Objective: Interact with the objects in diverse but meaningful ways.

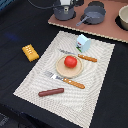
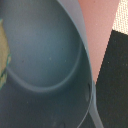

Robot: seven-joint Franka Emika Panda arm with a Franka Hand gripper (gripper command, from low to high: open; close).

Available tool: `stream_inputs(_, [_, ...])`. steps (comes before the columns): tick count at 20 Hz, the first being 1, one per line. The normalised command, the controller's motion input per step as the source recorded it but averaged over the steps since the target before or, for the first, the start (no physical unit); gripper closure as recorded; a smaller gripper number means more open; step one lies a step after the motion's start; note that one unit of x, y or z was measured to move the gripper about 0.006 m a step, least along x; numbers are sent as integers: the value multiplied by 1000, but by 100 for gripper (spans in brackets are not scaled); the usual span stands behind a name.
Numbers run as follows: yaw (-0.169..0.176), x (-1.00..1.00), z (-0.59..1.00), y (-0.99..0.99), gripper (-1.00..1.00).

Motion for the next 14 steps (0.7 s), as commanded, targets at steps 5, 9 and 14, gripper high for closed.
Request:
stream_inputs(5, [0,-151,-252,130,-100])
stream_inputs(9, [0,-133,-293,119,-100])
stream_inputs(14, [0,-171,-305,64,-100])
